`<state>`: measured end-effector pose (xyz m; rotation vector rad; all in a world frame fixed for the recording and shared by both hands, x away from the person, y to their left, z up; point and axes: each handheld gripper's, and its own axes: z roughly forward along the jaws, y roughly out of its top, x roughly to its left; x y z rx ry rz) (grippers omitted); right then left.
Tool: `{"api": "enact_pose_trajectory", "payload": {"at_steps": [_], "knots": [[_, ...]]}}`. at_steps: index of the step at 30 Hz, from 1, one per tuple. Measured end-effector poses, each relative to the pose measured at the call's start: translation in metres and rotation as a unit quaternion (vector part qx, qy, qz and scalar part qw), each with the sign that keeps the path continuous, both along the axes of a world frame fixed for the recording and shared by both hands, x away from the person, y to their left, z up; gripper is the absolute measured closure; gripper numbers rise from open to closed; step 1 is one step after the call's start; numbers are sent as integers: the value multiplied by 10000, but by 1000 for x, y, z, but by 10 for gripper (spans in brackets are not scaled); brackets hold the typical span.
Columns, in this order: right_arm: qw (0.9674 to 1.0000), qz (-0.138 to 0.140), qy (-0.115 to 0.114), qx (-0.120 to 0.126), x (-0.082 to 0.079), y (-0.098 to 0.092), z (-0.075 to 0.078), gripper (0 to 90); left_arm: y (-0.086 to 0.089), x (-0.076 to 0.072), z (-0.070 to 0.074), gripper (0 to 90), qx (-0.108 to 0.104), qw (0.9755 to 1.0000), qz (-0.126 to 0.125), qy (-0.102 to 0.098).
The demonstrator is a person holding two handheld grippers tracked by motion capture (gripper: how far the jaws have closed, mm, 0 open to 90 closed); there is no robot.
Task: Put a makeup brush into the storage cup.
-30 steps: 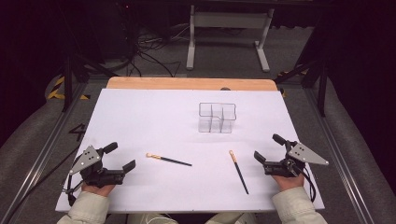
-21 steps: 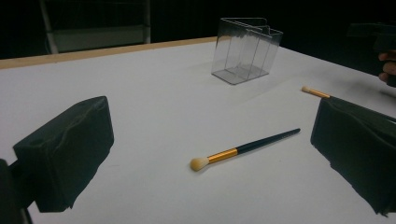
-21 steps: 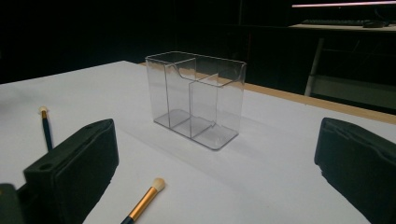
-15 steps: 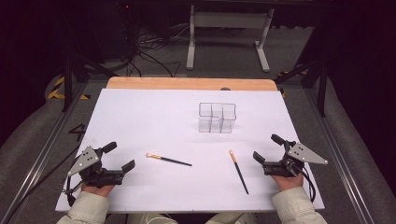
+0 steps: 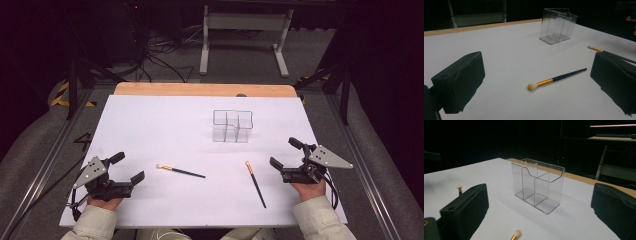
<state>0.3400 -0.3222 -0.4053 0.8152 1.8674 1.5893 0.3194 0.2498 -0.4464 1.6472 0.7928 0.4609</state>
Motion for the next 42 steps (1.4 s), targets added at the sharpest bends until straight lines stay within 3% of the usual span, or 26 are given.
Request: {"api": "enact_pose_trajectory", "payload": {"at_steps": [9,12,21,24,42], "knots": [[9999,31,11,102,3,1,9,19,-1,0,0,1,18,10000,11,-54],[9998,122,160,85,7,3,11,19,-1,-1,0,0,31,10000,7,-68],[9992,370,128,-19,15,21,24,18,-1,-1,0,1,70,9999,38,-73],[9981,533,264,-154,21,35,30,10,-1,-1,0,0,87,9999,43,-83],[9891,1356,439,-368,47,115,52,11,-2,-1,-1,0,147,9998,44,-92]]}}
